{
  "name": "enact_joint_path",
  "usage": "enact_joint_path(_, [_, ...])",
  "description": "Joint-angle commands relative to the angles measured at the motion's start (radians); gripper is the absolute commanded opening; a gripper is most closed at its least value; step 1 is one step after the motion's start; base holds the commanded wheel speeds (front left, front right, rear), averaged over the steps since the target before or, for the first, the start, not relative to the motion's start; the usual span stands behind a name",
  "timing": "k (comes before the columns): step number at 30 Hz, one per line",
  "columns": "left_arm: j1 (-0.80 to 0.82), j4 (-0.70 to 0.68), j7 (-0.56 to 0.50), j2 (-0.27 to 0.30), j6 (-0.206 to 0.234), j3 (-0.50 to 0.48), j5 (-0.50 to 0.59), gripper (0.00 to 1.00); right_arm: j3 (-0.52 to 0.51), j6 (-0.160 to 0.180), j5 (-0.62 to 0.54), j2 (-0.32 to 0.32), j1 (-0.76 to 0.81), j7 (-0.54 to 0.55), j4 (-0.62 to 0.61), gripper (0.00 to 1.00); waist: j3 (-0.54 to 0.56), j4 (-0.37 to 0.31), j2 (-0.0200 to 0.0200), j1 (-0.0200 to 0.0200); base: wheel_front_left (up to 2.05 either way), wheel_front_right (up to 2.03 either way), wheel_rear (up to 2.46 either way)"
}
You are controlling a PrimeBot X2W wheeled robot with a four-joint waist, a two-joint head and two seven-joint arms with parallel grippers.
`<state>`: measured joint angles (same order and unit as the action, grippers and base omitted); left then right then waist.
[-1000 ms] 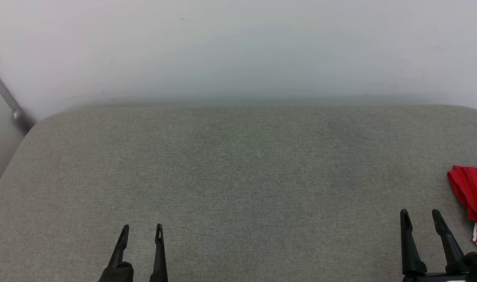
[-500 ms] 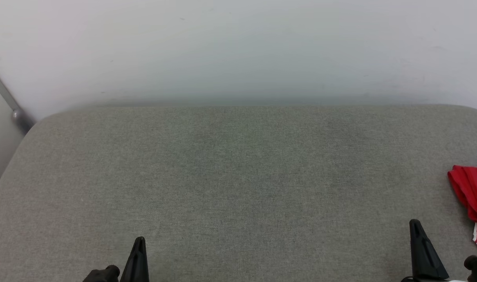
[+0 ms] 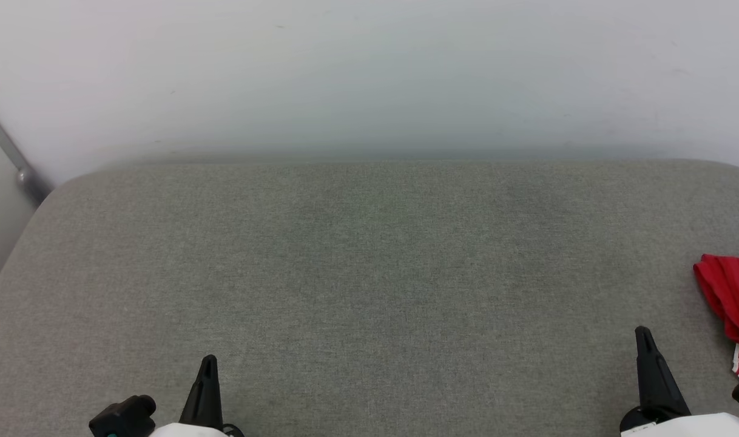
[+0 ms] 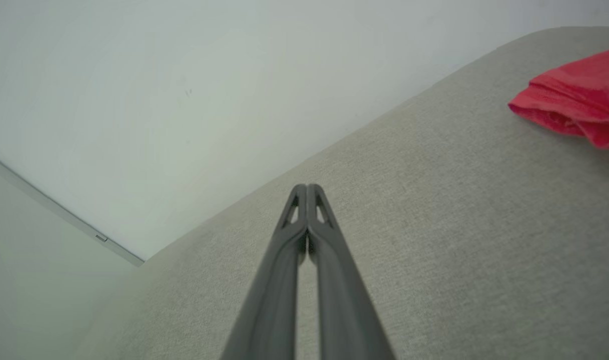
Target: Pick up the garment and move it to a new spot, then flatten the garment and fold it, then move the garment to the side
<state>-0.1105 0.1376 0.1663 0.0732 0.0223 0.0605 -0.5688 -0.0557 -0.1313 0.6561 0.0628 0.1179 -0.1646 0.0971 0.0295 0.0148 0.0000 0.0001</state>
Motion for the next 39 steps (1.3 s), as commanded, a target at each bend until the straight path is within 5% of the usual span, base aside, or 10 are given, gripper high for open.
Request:
enact_joint_path(1, [0.031, -0.005, -0.008, 0.006, -0.01, -0.005, -0.047, 0.0, -0.001, 0.0, 0.044, 0.011, -0.032, 0.008, -0.006, 0.0, -0.001, 0.0, 0.0, -0.0001, 0.0, 0.0, 0.0])
enact_joint_path(39, [0.126, 0.046, -0.118, 0.013, -0.081, -0.06, -0.557, 0.0, -0.007, 0.0, 0.508, 0.017, -0.13, 0.123, 0.067, 0.0, -0.013, -0.006, 0.0, -0.0001, 0.0, 0.0, 0.0])
